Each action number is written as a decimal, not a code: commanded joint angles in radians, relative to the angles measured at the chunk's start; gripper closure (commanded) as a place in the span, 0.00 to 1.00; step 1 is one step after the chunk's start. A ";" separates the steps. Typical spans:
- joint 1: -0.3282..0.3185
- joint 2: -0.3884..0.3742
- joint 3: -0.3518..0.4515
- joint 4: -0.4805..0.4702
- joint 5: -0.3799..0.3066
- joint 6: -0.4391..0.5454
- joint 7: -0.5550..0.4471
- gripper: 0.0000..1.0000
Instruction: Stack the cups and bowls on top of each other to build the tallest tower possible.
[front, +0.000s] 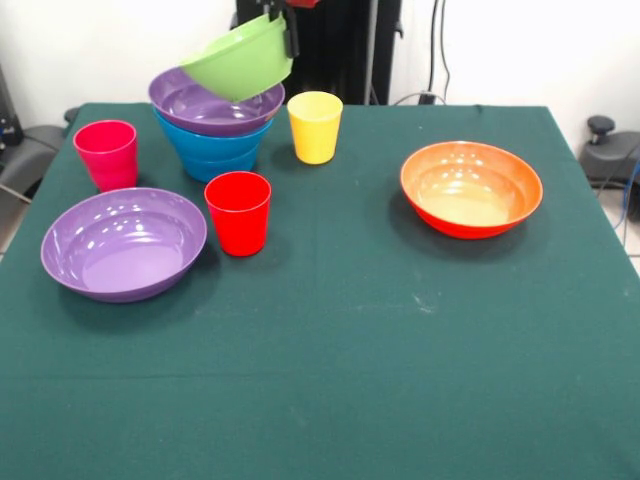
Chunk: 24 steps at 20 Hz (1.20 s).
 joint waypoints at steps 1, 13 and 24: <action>-0.035 0.044 0.022 0.095 -0.096 -0.094 0.007 1.00; -0.007 0.066 -0.049 0.009 -0.146 -0.109 0.071 1.00; -0.022 0.102 -0.019 -0.081 -0.127 -0.092 0.029 0.00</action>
